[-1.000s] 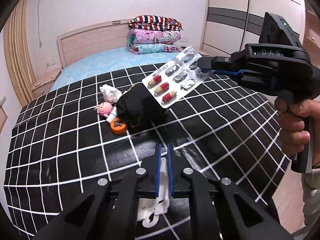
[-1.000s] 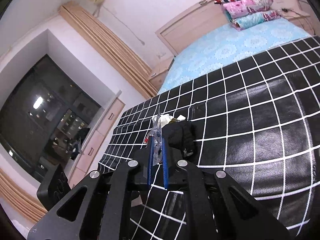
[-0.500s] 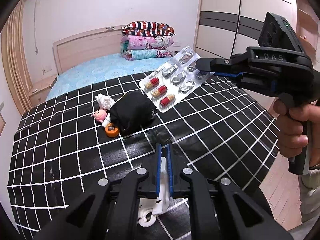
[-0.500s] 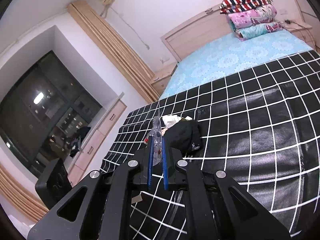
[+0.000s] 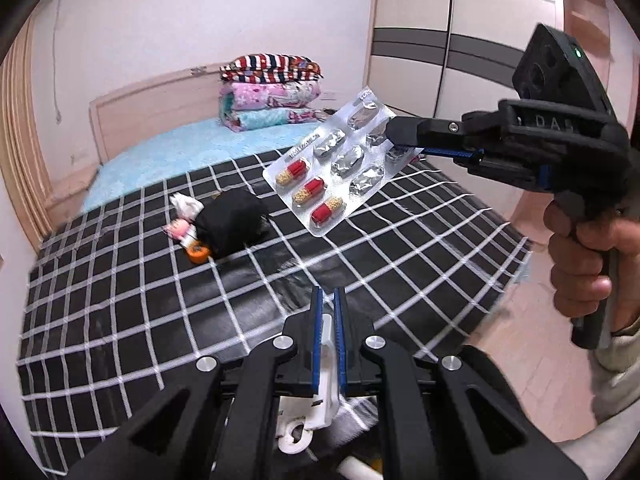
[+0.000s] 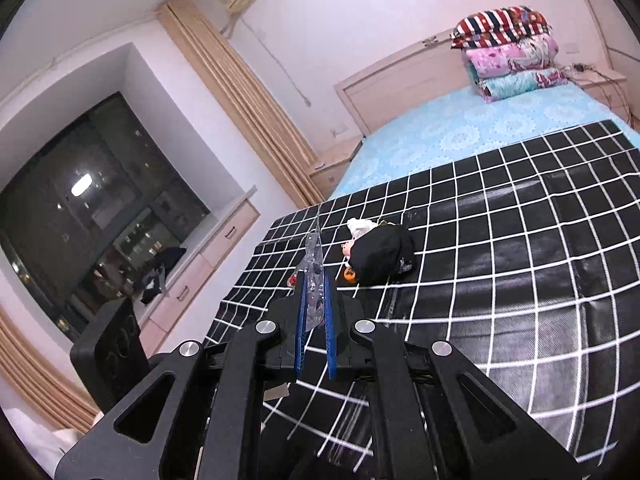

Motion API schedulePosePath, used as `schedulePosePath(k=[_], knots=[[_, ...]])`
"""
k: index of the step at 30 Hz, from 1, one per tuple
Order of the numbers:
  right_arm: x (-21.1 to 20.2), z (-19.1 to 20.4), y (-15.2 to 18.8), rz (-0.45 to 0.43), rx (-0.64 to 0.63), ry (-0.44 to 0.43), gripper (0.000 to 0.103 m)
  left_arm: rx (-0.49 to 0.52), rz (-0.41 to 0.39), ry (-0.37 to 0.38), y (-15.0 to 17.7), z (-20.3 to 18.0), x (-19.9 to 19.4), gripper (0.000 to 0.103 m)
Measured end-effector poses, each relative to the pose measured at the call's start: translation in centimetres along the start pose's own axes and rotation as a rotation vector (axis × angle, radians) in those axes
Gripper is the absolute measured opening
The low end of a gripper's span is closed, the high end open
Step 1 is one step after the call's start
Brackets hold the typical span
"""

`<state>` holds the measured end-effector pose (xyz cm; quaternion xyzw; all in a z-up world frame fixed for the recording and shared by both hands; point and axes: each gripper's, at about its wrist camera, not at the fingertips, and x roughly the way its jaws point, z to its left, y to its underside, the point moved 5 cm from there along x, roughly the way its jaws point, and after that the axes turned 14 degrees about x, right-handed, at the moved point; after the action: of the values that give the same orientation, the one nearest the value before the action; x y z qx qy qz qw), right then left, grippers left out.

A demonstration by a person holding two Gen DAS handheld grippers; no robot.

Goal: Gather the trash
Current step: 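Grasp the white tray with the left tool while the right tool grips the pill blister pack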

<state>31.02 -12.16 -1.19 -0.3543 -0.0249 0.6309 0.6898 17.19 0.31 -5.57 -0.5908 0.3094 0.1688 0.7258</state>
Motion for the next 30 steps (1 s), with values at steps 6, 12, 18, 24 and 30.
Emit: schedulePosePath(k=[6, 12, 18, 24, 30], knots=[[-1.7, 0.2, 2.5, 0.0, -0.027, 0.027, 0.009, 0.002, -0.009, 0.062, 0.4, -2.1, -1.3, 0.005], [-2.1, -0.3, 5.4, 0.036, -0.036, 0.049, 0.009, 0.015, -0.006, 0.093, 1.0, -3.9, -2.0, 0.005], [-2.9, -0.9, 8.7, 0.082, -0.05, 0.07, 0.009, 0.018, 0.027, 0.13, 2.9, -5.6, -2.0, 0.006], [-3.4, -2.3, 12.4, 0.152, -0.044, 0.105, 0.009, 0.019, 0.084, 0.176, 5.7, -7.1, -1.4, 0.006], [-2.7, -4.0, 16.3, 0.234, -0.039, 0.125, 0.009, -0.012, 0.168, 0.216, 9.6, -8.1, 0.5, 0.006]])
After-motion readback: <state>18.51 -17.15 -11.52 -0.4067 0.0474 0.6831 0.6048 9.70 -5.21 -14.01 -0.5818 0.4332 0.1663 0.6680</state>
